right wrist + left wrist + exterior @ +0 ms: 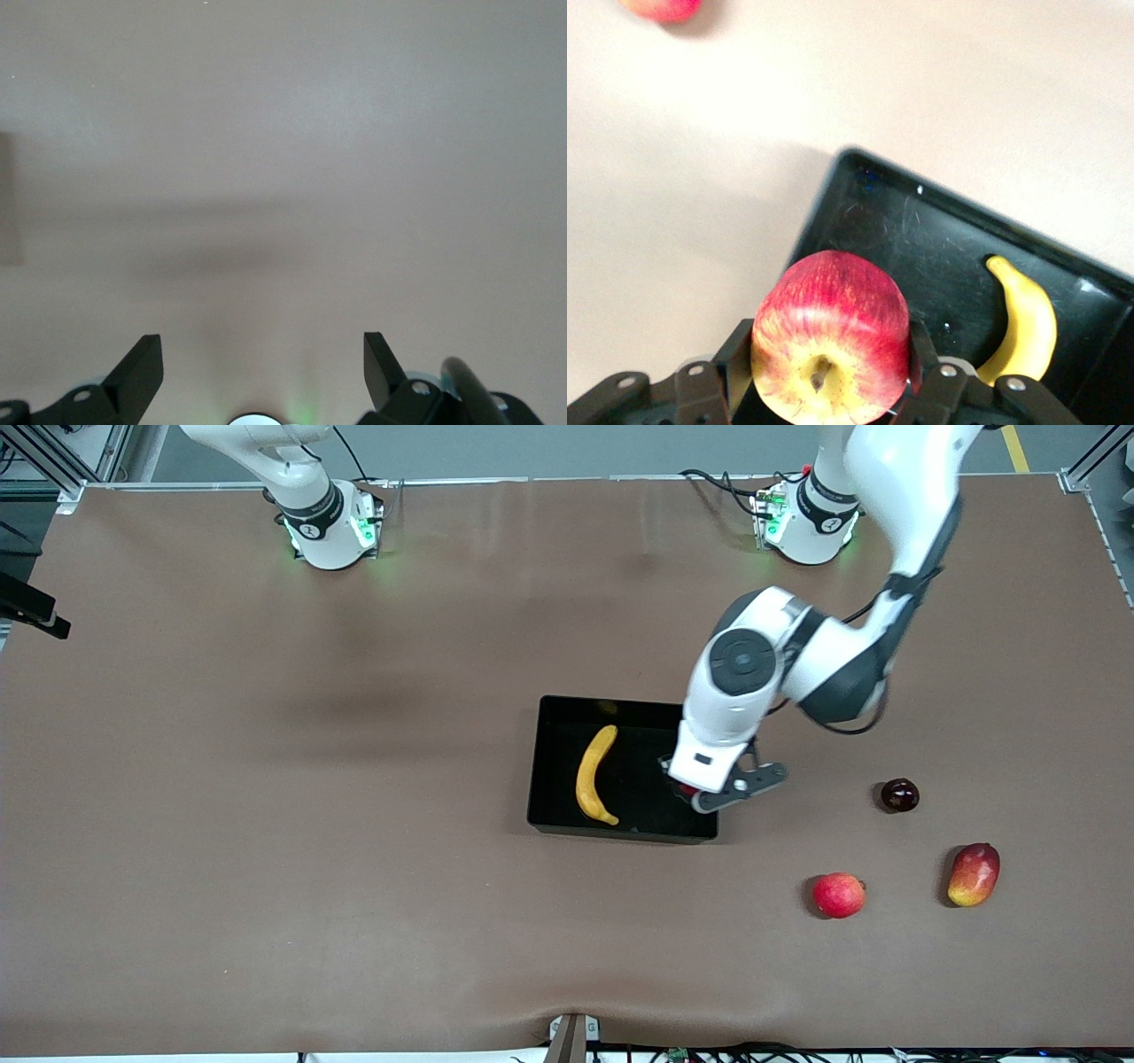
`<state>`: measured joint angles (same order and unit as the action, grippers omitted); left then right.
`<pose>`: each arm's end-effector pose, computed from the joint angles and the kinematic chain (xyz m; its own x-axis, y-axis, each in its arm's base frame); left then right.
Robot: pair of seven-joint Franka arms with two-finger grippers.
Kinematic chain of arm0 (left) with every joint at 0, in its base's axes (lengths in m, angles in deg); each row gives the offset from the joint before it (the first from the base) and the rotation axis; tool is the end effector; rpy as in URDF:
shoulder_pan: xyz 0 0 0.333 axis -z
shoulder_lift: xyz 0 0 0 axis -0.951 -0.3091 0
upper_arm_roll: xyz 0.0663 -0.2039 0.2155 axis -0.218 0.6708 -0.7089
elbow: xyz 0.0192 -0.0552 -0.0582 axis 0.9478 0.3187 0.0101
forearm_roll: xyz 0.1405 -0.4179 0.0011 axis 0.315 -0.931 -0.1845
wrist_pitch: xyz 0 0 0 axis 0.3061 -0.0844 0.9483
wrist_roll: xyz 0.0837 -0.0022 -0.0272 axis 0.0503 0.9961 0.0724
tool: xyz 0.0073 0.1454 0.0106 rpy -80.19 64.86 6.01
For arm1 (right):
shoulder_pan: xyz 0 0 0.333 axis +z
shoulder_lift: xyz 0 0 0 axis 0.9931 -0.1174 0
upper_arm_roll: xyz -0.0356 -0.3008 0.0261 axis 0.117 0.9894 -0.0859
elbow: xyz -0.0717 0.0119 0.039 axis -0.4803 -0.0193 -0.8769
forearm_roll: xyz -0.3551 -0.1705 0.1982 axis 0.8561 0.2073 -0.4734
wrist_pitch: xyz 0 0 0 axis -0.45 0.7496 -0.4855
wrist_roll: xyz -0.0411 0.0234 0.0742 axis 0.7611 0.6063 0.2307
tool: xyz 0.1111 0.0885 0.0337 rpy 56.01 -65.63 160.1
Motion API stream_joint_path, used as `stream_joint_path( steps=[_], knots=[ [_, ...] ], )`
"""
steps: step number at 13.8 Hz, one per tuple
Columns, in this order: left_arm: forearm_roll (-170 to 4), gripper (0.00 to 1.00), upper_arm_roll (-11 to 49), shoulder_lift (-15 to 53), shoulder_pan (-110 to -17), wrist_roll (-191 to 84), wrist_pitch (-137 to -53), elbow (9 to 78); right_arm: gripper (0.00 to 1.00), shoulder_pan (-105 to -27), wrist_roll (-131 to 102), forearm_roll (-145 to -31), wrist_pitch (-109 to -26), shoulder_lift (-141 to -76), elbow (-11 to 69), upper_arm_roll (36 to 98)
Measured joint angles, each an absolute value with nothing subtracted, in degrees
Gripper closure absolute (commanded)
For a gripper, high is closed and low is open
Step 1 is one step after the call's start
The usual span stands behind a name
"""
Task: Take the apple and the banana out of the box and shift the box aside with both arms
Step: 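Carry the apple beside the pomegranate with the left gripper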
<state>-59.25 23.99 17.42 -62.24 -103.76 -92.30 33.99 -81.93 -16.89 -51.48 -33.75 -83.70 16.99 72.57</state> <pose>0.6309 -0.3475 0.3131 0.9405 0.3371 0.0427 0.3385 -0.9404 -0.0327 0.5711 -0.0966 0.6046 0.9976 -0.0340 -0.0603 -0.0352 -0.9992 -0.0184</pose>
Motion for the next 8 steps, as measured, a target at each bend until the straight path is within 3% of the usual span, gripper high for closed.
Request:
stream_joint_path(
  steps=[4,8],
  knots=[
    [-64.72,1.0,23.96,19.29,-67.66,-92.43,-87.25,28.1,0.0,-81.91,-16.89,-51.48,-33.78,-83.7,16.97,72.5],
    [-65.34,1.0,23.89,19.84,-74.39,-79.94,-83.26,27.29,0.0,-81.91,-16.89,-51.48,-33.83,-83.7,16.97,72.48]
  ],
)
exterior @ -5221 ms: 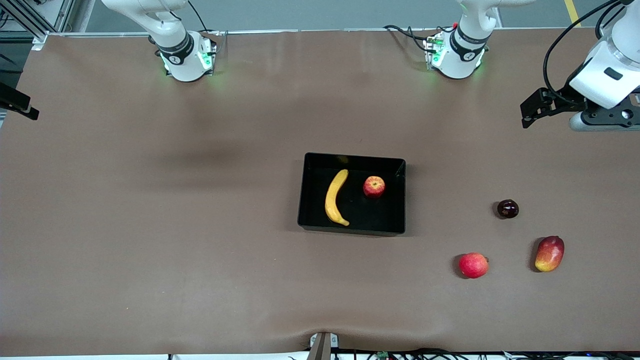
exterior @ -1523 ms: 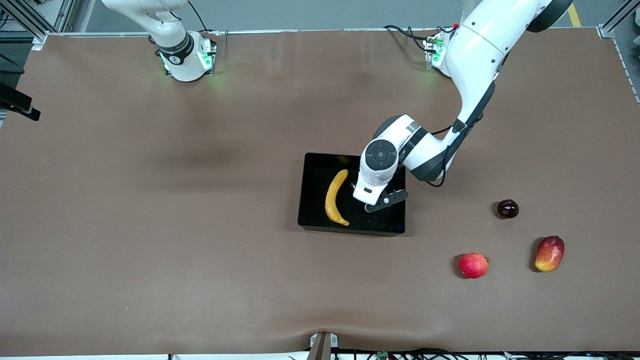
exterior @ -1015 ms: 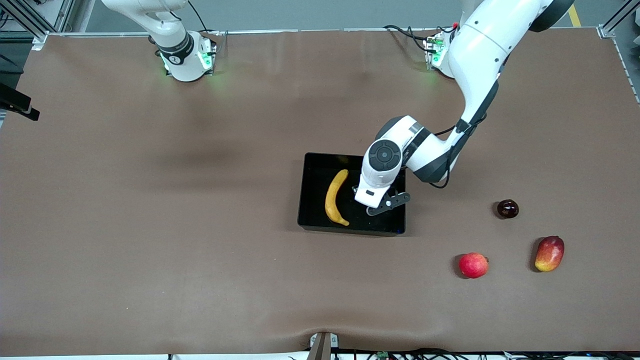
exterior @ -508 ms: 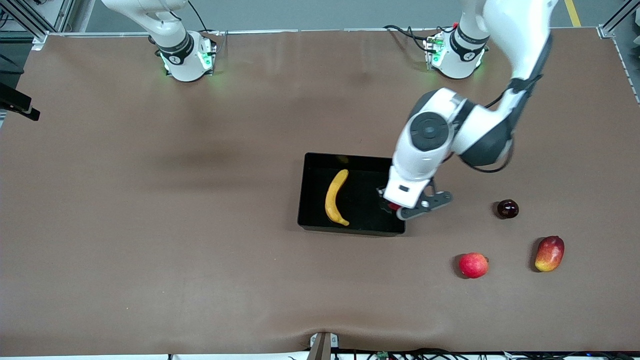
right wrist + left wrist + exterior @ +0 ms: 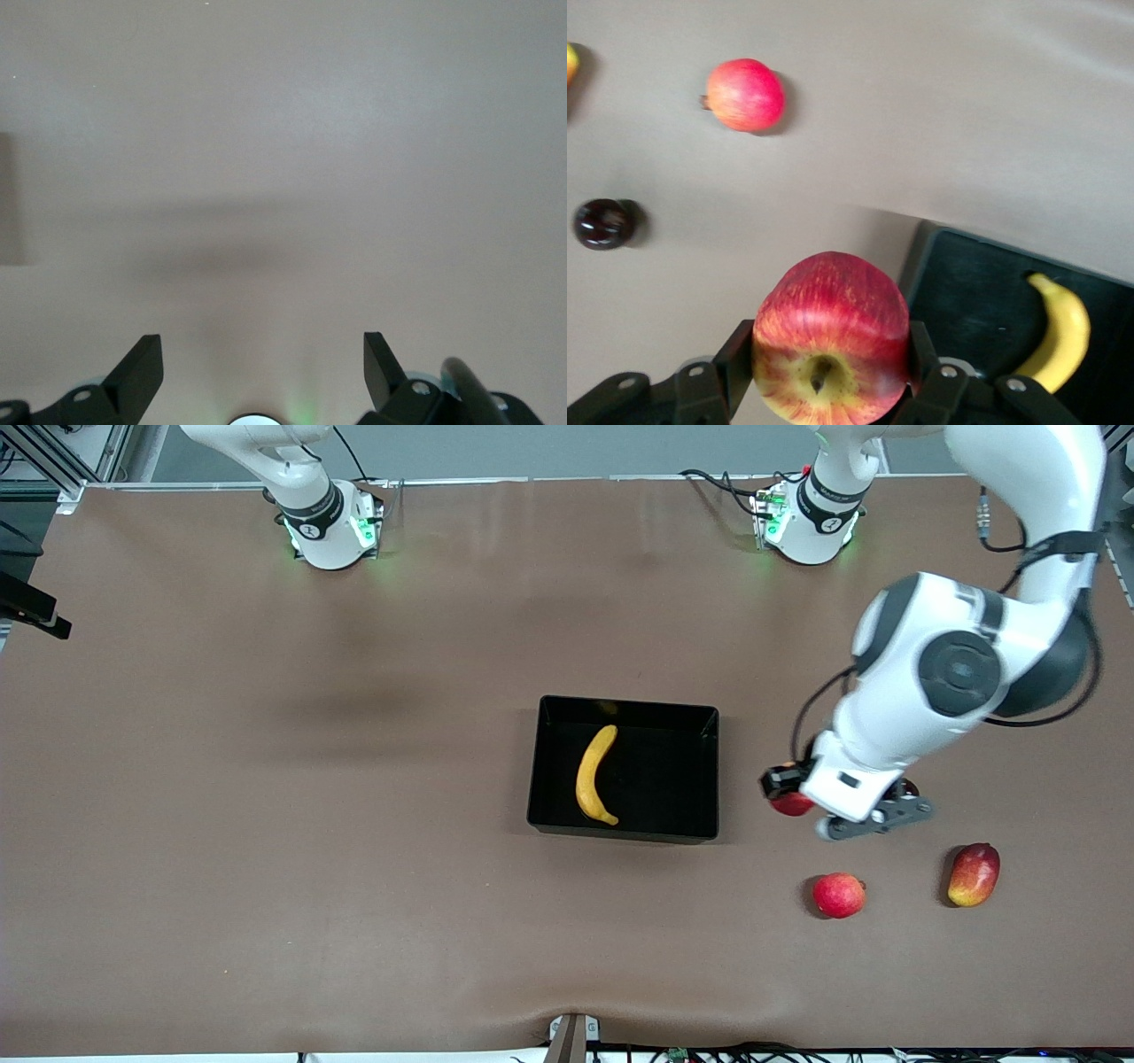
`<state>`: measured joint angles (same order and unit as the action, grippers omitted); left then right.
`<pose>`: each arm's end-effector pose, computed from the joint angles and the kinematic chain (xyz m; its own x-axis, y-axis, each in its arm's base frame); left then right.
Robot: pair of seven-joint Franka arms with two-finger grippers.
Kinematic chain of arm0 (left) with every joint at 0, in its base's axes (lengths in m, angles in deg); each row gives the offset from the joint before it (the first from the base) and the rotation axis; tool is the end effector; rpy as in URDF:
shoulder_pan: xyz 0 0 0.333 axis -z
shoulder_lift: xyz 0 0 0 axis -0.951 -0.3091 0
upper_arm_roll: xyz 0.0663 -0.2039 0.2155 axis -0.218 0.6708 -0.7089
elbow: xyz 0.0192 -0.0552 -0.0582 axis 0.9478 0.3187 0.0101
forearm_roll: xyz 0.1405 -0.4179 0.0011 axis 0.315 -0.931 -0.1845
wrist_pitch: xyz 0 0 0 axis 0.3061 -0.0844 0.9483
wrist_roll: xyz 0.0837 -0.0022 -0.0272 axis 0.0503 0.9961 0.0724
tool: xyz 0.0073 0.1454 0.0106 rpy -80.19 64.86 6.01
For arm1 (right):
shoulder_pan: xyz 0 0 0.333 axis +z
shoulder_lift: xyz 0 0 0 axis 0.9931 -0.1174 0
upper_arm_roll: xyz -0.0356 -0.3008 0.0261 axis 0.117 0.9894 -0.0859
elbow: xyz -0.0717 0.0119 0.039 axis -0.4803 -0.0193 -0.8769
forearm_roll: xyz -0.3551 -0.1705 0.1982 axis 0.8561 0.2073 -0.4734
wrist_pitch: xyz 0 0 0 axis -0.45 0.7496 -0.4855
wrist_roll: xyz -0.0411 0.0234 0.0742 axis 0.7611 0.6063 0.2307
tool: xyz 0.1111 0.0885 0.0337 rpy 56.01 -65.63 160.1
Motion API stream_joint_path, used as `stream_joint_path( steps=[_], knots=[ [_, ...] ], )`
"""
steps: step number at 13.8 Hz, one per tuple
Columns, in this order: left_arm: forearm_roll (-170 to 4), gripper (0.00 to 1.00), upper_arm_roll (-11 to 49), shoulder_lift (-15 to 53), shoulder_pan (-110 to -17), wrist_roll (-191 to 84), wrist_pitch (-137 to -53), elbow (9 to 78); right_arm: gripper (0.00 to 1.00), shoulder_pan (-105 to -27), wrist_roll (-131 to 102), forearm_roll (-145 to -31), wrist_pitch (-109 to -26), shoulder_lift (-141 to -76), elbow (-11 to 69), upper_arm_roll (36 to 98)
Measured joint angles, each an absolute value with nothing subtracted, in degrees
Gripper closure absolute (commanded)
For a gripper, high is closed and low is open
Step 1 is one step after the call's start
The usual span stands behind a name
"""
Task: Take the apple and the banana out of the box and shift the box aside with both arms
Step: 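Carry the apple beside the pomegranate with the left gripper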
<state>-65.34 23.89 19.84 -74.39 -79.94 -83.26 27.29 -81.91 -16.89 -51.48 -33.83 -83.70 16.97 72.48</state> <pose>0.6918 -0.2054 0.3877 0.9794 0.2014 -0.0169 0.2016 -0.9794 0.0112 0.5715 -0.0955 0.6049 0.9978 -0.0321 -0.0586 -0.0333 -0.9993 -0.0181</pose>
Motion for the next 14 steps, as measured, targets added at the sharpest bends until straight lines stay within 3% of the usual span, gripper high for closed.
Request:
stream_joint_path(
  steps=[6,11,14],
  knots=[
    [-62.11,1.0,23.64,18.6,-80.6,-74.64,-84.41,32.47,0.0,-81.92,-16.89,-51.48,-33.84,-83.7,16.97,72.5],
    [-55.77,1.0,23.57,16.59,-85.15,-74.28,-98.88,43.06,0.0,-81.93,-16.89,-51.48,-33.84,-83.71,16.97,72.53],
    [-51.57,1.0,23.52,14.1,-86.93,-74.16,-104.44,45.11,0.0,-81.93,-16.89,-51.48,-33.84,-83.75,16.97,72.55]
  ],
)
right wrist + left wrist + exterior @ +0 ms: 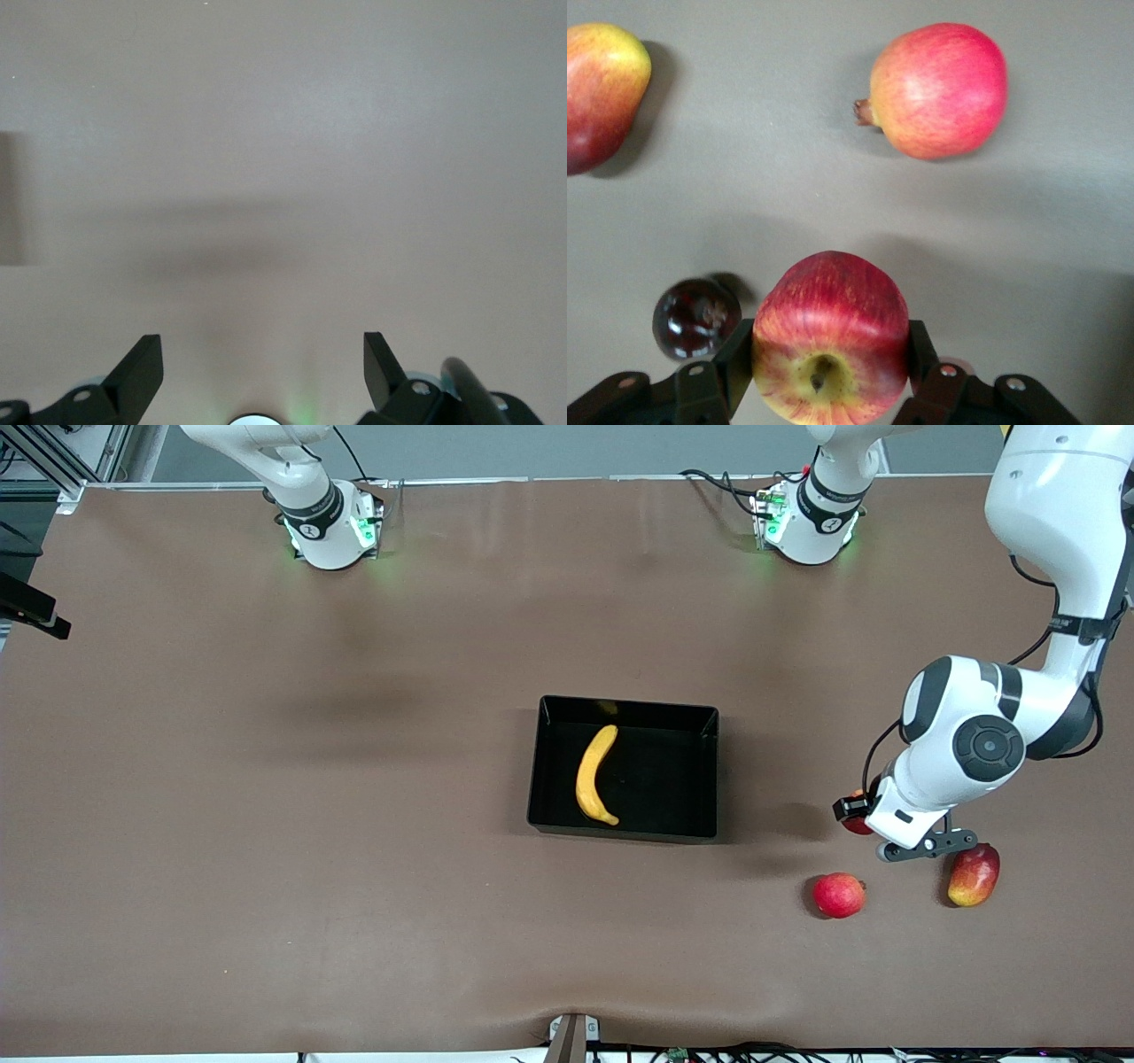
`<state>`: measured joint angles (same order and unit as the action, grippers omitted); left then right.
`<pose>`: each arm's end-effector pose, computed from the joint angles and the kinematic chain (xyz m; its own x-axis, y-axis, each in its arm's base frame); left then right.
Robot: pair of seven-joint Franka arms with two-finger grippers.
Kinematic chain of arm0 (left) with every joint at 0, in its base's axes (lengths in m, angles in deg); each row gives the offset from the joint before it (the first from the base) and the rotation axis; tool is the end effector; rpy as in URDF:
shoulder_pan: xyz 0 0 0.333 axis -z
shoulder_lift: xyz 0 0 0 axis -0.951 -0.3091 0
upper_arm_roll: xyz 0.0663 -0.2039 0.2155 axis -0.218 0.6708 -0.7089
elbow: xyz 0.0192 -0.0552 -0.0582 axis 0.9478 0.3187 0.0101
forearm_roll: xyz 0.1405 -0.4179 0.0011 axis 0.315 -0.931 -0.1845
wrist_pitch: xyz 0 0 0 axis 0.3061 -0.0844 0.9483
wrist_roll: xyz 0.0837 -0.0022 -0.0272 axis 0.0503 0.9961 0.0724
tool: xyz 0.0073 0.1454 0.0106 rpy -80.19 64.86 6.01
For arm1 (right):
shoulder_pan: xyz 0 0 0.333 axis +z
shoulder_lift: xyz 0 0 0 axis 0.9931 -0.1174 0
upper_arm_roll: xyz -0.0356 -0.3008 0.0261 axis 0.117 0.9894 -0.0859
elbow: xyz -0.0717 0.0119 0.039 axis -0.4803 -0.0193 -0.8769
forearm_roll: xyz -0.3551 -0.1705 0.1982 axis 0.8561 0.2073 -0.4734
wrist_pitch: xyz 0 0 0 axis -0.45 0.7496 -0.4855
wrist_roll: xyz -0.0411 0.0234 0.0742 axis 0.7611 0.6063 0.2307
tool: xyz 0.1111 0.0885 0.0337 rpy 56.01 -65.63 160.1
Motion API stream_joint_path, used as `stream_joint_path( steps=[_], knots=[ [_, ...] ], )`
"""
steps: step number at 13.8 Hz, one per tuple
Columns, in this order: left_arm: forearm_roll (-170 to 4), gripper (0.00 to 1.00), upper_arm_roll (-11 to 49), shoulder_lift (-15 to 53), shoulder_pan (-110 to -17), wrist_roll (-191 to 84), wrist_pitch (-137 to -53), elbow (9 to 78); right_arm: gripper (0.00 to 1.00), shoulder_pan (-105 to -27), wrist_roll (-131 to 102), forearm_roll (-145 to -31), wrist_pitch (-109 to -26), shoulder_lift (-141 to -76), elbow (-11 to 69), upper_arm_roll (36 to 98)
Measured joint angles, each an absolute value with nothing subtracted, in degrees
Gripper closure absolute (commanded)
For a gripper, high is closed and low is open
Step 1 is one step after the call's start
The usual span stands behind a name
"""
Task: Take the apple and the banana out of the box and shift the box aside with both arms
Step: 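Carry the apple beside the pomegranate with the left gripper, then lower the apple onto the table and open the left gripper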
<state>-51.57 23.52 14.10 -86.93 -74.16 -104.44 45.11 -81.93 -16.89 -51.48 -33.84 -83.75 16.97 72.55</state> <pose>0.6857 -0.0600 0.1981 0.9902 0.1389 0.0149 0.1396 -0.9837 -0.1134 0.5716 -0.0964 0.6044 0.9977 -0.0337 -0.0593 -0.0348 -0.9992 -0.0181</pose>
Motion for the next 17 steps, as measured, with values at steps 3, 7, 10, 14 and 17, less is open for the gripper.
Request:
stream_joint_path(
  steps=[3,7,10,14,17],
  knots=[
    [-50.37,1.0,23.38,11.52,-89.23,-73.0,-107.9,45.14,0.0,-81.94,-16.89,-51.48,-33.83,-83.79,16.97,72.56],
    [-50.37,1.0,23.29,7.98,-90.32,-71.91,-109.82,44.2,0.0,-81.93,-16.89,-51.48,-33.84,-83.86,16.97,72.53],
    [-50.08,0.07,23.15,6.19,-90.31,-71.86,-110.16,42.76,0.0,-81.92,-16.89,-51.49,-33.84,-83.88,16.97,72.48],
    [-49.86,0.0,23.17,6.16,-90.28,-69.61,-110.06,40.61,0.0,-81.93,-16.89,-51.48,-33.84,-83.9,16.97,72.5],
    [-49.85,0.0,24.51,8.1,-90.24,-68.62,-107.45,39.73,0.0,-81.93,-16.89,-51.49,-33.84,-83.92,16.97,72.5]
  ],
)
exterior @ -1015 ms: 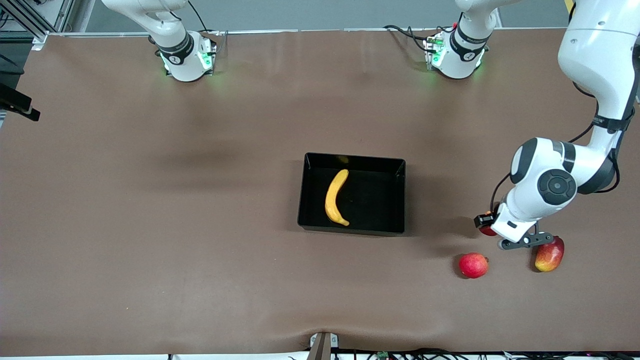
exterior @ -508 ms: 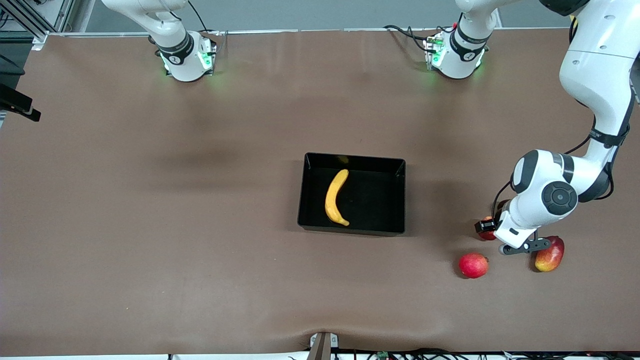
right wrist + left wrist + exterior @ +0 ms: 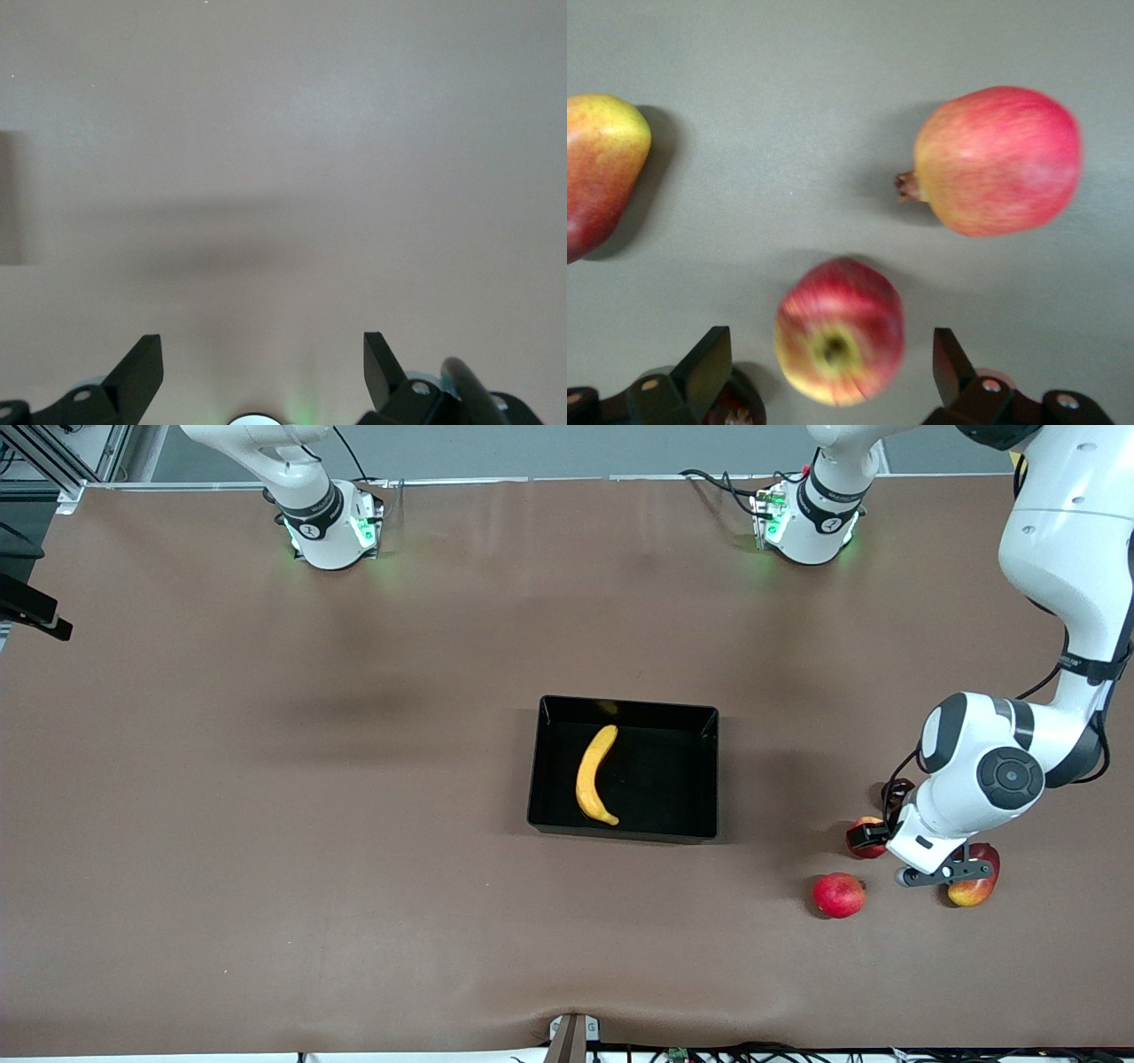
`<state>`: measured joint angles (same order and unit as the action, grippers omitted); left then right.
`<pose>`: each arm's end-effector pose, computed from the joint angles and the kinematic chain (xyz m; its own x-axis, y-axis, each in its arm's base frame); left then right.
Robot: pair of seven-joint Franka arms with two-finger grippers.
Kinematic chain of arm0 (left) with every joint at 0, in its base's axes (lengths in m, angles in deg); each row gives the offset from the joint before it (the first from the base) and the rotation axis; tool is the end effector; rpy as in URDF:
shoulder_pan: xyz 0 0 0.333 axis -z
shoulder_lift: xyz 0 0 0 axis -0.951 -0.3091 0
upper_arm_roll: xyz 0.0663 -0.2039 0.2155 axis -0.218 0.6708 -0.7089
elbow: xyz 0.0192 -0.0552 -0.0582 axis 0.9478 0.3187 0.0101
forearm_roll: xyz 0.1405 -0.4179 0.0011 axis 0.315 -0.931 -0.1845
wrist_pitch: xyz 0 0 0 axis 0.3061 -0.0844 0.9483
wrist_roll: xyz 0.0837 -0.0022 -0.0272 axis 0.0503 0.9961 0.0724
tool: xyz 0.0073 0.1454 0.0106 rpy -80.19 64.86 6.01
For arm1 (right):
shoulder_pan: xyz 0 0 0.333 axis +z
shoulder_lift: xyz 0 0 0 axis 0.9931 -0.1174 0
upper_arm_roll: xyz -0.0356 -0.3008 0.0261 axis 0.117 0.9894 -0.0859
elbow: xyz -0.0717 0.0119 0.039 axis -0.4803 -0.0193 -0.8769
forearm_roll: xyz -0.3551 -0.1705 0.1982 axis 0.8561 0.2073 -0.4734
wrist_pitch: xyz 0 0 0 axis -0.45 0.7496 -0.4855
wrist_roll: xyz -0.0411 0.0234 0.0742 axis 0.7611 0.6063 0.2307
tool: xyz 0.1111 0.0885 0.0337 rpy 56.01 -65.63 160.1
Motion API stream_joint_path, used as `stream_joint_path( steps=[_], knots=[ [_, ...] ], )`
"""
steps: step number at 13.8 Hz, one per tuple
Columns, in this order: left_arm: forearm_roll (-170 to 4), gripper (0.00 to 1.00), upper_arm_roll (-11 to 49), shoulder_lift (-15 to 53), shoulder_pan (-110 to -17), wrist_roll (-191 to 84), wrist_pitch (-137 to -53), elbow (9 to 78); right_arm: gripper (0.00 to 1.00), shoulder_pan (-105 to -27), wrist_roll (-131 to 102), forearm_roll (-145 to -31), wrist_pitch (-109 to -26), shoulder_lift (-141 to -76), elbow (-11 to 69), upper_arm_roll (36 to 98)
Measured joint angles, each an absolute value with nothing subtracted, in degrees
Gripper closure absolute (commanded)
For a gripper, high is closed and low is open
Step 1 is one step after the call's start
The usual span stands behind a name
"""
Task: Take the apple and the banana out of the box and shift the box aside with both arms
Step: 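Lower the apple onto the table and open the left gripper, then move the left gripper back into the tray over the banana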
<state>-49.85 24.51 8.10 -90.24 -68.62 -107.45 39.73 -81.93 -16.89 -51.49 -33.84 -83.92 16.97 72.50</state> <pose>0.7154 -0.0284 0.1795 0.9952 0.0842 0.0504 0.0878 -0.9934 -0.0742 0.5725 -0.0959 0.6027 0.9975 -0.0328 -0.0622 -0.0340 -0.9993 -0.0181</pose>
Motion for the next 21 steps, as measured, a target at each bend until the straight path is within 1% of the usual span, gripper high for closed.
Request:
stream_joint_path(
  steps=[2,5,8,9,14,17,19,21],
  knots=[
    [-49.85,0.0,27.21,10.45,-90.12,-68.62,-103.92,39.52,0.0,-81.93,-16.89,-51.49,-33.84,-83.93,16.97,72.5],
    [-49.85,0.0,33.03,13.59,-89.86,-70.64,-98.54,39.52,0.0,-81.93,-16.89,-51.48,-33.84,-83.93,16.97,72.5],
    [-49.85,0.0,40.02,14.46,-88.77,-73.72,-96.23,39.6,0.0,-81.93,-16.89,-51.48,-33.84,-83.93,16.97,72.51],
    [-49.86,0.0,41.24,14.49,-87.38,-75.5,-96.06,39.63,0.0,-81.93,-16.89,-51.49,-33.84,-83.93,16.97,72.52],
    [-49.86,0.0,42.25,14.09,-75.7,-91.38,-96.01,39.43,0.0,-81.96,-16.89,-51.48,-33.85,-83.94,16.97,72.58],
    [-49.77,0.0,42.11,11.79,-69.05,-96.61,-96.31,38.45,0.0,-81.97,-16.89,-51.48,-33.86,-83.96,16.97,72.59],
    [-49.58,0.0,41.65,10.04,-66.09,-97.05,-97.97,38.06,0.0,-81.98,-16.89,-51.48,-33.86,-84.21,16.97,72.58],
    [-47.38,0.0,41.45,8.14,-65.24,-97.05,-101.19,37.89,0.0,-81.97,-16.89,-51.48,-33.98,-84.77,16.81,72.53]
  ],
)
